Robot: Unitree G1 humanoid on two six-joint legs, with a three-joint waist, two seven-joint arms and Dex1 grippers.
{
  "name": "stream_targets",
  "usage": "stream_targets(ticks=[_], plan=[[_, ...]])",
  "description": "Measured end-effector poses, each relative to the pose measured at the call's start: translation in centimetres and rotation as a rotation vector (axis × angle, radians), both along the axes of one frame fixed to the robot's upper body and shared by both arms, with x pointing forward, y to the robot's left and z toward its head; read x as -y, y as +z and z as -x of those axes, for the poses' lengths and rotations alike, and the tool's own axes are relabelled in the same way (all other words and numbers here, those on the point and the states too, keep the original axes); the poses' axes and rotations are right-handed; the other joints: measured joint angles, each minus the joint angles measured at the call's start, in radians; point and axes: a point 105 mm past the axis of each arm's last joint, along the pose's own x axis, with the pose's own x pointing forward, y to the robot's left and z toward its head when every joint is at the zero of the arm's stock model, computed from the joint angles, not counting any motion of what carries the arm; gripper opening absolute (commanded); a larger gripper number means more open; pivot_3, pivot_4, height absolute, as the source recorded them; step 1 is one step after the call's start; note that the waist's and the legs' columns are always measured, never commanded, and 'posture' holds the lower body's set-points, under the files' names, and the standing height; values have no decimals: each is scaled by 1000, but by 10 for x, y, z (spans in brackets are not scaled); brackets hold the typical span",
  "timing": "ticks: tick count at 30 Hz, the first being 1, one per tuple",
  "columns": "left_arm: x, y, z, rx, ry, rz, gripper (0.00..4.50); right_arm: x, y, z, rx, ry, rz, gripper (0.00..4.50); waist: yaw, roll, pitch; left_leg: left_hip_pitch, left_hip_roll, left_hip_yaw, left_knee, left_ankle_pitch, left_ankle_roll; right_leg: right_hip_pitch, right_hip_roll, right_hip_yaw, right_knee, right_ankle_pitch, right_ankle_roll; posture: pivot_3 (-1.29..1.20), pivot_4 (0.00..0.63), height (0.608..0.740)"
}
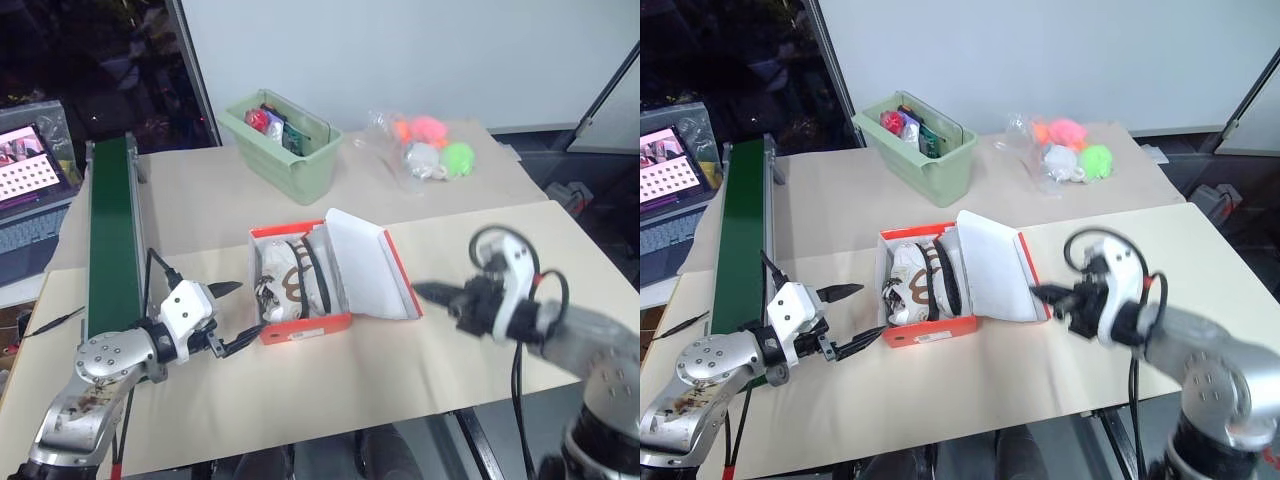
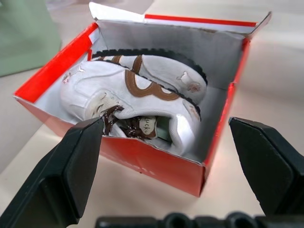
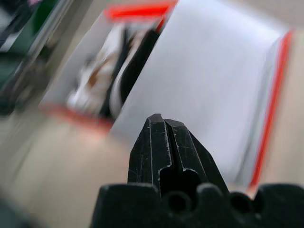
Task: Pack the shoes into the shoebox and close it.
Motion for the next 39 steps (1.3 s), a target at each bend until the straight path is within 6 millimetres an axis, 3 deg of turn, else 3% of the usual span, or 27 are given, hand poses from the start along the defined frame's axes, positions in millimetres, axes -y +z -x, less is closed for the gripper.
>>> stream_targets(ticks=[3, 6, 11, 13, 16, 22, 29, 32, 36, 39], plan=[[1, -2, 3, -3, -3, 9, 4500, -3, -41, 9, -74, -13, 122, 70, -3, -2, 0, 9, 3, 4, 0, -2, -2, 9, 1, 3, -4, 0, 0, 0, 150, 740], [5, 2, 5, 14, -18, 13, 4500, -10, -67, -9, -63, -117, 130, 70, -5, -5, -1, 11, 5, 10, 0, -2, -2, 11, 1, 4, -4, 1, 1, 0, 150, 740], [6, 6, 3, 31, -26, 11, 4500, -14, -85, -39, -5, -236, 178, 70, -1, -4, -1, 10, 4, 10, 0, -2, -3, 5, 2, 4, -4, 2, -1, 0, 150, 740], [7, 8, 2, 38, -28, 10, 4500, -14, -91, -52, 8, -297, 177, 70, 0, -4, -1, 10, 4, 10, 0, -3, -4, 5, 2, 4, -4, 6, -8, 0, 150, 740], [7, 11, 0, 52, -31, 9, 4500, -12, -99, -62, 1, -354, 172, 70, 0, -4, -1, 10, 3, 10, 0, -5, -3, 5, 2, 4, -5, 6, -8, 0, 150, 740], [8, 14, -2, 65, -33, 9, 4500, -16, -101, -79, 1, -446, 69, 70, -4, -4, -1, 11, 5, 10, 0, -5, -3, 6, 4, 4, -4, 3, -2, 0, 150, 740], [9, 16, -4, 71, -37, 8, 4500, 0, -97, -104, -23, -729, -180, 70, -3, -4, -1, 11, 5, 9, 0, -5, -3, 4, 5, 4, -4, 8, -10, 0, 150, 740], [9, 16, -5, 71, -35, 8, 4500, -2, -85, -111, -22, -798, -356, 70, -5, -3, 0, 11, 5, 9, -1, -6, -3, 3, 5, 4, -4, 8, -10, 0, 150, 740], [6, 18, -7, 83, -7, 11, 4500, -3, -69, -118, 5, -804, -473, 70, -6, -3, 0, 11, 6, 9, -2, -6, -3, 3, 6, 5, -4, 8, -10, 0, 150, 740], [-9, 21, -1, 85, 68, 16, 4500, -7, -64, -118, 12, -768, -515, 70, -11, -2, 0, 11, 7, 10, -3, -6, -3, 2, 7, 5, -4, 8, -11, 0, 150, 740]])
